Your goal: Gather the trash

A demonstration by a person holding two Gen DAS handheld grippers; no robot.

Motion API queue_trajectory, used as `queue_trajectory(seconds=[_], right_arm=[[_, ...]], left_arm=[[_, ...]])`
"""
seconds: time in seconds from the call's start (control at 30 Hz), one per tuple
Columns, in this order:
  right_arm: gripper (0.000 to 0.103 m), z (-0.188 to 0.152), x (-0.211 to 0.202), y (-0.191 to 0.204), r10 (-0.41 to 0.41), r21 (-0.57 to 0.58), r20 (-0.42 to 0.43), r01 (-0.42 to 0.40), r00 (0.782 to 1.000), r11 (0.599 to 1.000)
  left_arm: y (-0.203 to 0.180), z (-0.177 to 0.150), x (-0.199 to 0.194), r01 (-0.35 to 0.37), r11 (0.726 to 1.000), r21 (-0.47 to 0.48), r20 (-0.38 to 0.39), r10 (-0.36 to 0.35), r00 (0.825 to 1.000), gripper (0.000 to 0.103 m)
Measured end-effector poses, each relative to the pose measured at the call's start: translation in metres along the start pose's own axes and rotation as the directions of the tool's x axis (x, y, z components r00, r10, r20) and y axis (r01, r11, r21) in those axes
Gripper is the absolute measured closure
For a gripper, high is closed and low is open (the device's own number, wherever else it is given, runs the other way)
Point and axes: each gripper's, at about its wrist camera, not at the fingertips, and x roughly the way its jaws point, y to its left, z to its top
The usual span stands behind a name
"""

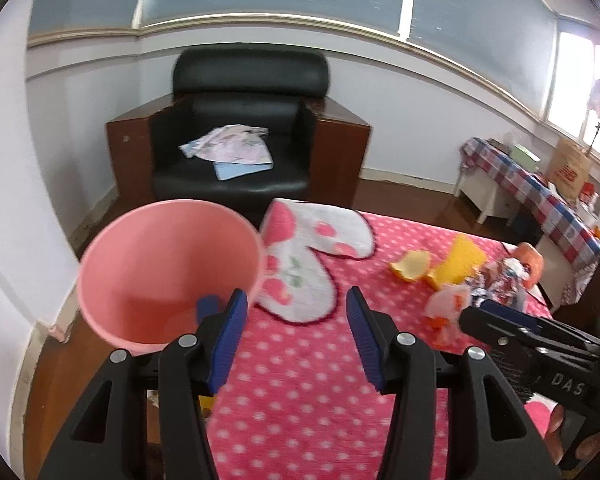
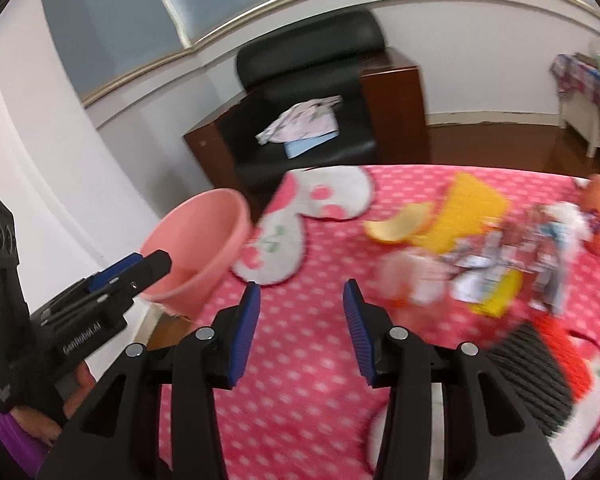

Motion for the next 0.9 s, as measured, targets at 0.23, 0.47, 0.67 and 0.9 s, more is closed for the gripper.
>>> queue_trajectory(seconds=[0.23, 0.47, 0.67, 0.9], right_arm=[[0.059, -0.014, -0.037, -0.061, -0.115, 0.095, 0.039, 0.111, 0.993, 0.989], [0.059, -0.028, -0.061, -0.108, -0.201, 0.176, 0.064, 0.187, 0.978, 0.966], [0.059, -0.034, -0.07, -0.142, -0.228, 0.246, 0.063, 0.206, 0.972, 0.947], [0.059, -0.033, -0.061, -0.152, -0.201, 0.253, 0.058, 0.18, 0.978, 0.951]], left_arm=[[-0.038, -0.003, 0.016, 0.094, 0.994, 0.051, -0.033, -0.093, 0.995, 0.051], [-0.076, -0.007, 0.03, 0.199, 0.975, 0.102, -0.066, -0.193, 0.979, 0.051], [-0.104, -0.012, 0.048, 0.223, 0.963, 0.154, -0.11, -0.208, 0.972, 0.051], [-0.127, -0.001, 0.066, 0.223, 0.951, 0.216, -0.114, -0.202, 0.973, 0.047]])
